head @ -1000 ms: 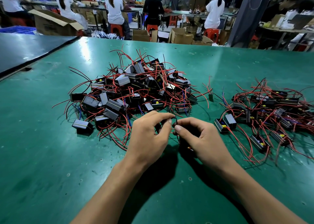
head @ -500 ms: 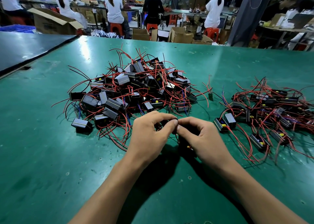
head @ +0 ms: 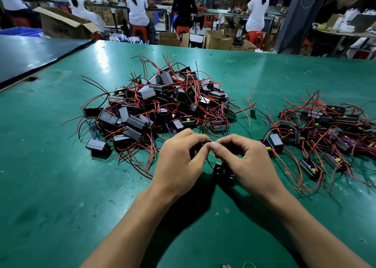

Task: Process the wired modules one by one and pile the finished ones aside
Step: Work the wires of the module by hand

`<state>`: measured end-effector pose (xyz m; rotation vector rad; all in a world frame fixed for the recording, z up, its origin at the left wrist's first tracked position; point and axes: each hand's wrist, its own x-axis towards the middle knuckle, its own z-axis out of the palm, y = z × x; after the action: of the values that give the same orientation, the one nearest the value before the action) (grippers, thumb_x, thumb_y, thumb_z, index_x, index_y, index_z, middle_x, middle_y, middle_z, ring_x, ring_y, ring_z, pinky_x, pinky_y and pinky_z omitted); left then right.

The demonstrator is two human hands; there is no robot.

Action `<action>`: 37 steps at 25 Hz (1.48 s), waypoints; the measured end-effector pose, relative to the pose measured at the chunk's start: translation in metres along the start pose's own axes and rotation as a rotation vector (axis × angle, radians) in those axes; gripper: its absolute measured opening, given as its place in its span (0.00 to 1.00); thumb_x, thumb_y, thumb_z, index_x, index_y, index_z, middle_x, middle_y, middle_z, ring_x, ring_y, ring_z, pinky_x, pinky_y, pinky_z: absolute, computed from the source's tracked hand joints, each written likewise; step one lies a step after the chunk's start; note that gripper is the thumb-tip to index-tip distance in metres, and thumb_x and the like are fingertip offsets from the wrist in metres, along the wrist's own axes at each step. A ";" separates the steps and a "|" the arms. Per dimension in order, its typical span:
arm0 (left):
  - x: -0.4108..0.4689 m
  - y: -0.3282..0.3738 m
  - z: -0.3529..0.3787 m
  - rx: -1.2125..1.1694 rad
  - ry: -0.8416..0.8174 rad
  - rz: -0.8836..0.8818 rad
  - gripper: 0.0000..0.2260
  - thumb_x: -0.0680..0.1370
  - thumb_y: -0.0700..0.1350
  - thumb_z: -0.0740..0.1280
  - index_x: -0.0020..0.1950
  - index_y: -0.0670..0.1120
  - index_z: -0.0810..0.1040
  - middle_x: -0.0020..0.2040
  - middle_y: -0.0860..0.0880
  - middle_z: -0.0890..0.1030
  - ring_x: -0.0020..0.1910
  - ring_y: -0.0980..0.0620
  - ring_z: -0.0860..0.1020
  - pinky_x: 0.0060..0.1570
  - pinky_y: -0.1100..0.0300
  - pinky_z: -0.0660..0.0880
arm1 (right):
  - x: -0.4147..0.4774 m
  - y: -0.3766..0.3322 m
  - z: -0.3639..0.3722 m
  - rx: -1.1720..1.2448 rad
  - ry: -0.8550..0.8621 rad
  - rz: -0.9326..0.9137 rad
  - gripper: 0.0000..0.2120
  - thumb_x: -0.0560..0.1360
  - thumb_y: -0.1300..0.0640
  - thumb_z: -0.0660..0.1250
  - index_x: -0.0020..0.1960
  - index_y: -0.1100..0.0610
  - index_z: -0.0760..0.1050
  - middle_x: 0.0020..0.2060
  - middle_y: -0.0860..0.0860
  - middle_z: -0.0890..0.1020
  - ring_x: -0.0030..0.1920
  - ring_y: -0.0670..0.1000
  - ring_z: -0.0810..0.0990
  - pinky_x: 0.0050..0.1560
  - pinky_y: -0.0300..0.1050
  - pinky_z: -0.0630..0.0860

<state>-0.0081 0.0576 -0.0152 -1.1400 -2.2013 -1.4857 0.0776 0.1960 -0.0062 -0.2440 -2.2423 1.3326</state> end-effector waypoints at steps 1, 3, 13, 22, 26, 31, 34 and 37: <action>0.000 -0.001 0.001 0.005 -0.002 0.015 0.04 0.76 0.43 0.70 0.47 0.45 0.84 0.39 0.52 0.79 0.37 0.55 0.76 0.39 0.55 0.74 | 0.000 0.000 0.000 0.016 -0.008 0.012 0.07 0.77 0.53 0.71 0.42 0.53 0.83 0.33 0.47 0.84 0.34 0.44 0.80 0.41 0.47 0.80; -0.001 -0.001 0.002 0.011 -0.001 0.041 0.05 0.76 0.44 0.70 0.48 0.45 0.84 0.39 0.52 0.78 0.37 0.54 0.76 0.38 0.53 0.74 | 0.001 -0.001 -0.002 0.031 -0.019 0.030 0.08 0.78 0.54 0.70 0.42 0.54 0.83 0.33 0.50 0.83 0.34 0.43 0.77 0.39 0.45 0.76; 0.002 0.004 -0.001 -0.065 -0.014 -0.081 0.02 0.76 0.39 0.71 0.46 0.42 0.84 0.40 0.49 0.81 0.40 0.55 0.77 0.41 0.66 0.72 | 0.006 0.003 -0.007 0.095 0.029 0.095 0.07 0.78 0.55 0.71 0.41 0.54 0.81 0.31 0.47 0.80 0.32 0.46 0.74 0.38 0.43 0.73; 0.005 0.005 -0.005 -0.166 -0.102 -0.230 0.04 0.77 0.41 0.72 0.49 0.42 0.85 0.40 0.51 0.82 0.31 0.65 0.73 0.36 0.73 0.67 | 0.004 0.009 -0.004 -0.182 0.105 -0.367 0.10 0.74 0.63 0.75 0.55 0.56 0.85 0.47 0.48 0.84 0.43 0.45 0.81 0.47 0.34 0.75; 0.005 0.006 -0.006 -0.159 -0.109 -0.213 0.04 0.76 0.40 0.71 0.48 0.41 0.85 0.40 0.50 0.82 0.31 0.66 0.72 0.36 0.74 0.66 | 0.005 0.012 -0.002 -0.163 0.101 -0.353 0.06 0.74 0.61 0.75 0.51 0.58 0.86 0.46 0.49 0.84 0.47 0.45 0.82 0.48 0.33 0.74; 0.005 0.006 -0.006 -0.176 -0.131 -0.221 0.03 0.77 0.39 0.71 0.48 0.41 0.84 0.35 0.56 0.77 0.29 0.66 0.72 0.33 0.75 0.65 | 0.006 0.017 -0.002 -0.194 0.087 -0.356 0.04 0.76 0.60 0.72 0.49 0.59 0.85 0.44 0.49 0.83 0.44 0.46 0.81 0.45 0.41 0.77; 0.004 0.006 -0.006 -0.125 -0.115 -0.190 0.02 0.76 0.40 0.72 0.46 0.43 0.85 0.38 0.52 0.81 0.35 0.61 0.76 0.37 0.74 0.67 | 0.005 0.019 -0.003 -0.398 0.060 -0.428 0.06 0.79 0.57 0.68 0.48 0.59 0.82 0.43 0.49 0.82 0.41 0.53 0.80 0.44 0.54 0.77; 0.002 0.004 -0.006 -0.062 -0.123 -0.141 0.02 0.76 0.41 0.72 0.46 0.45 0.85 0.40 0.51 0.82 0.40 0.57 0.78 0.40 0.73 0.69 | 0.005 0.013 -0.007 -0.576 0.032 -0.462 0.07 0.79 0.54 0.66 0.47 0.56 0.80 0.42 0.47 0.80 0.42 0.53 0.78 0.44 0.54 0.72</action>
<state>-0.0077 0.0539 -0.0081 -1.1451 -2.3775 -1.5889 0.0756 0.2098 -0.0125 0.0583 -2.4105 0.4320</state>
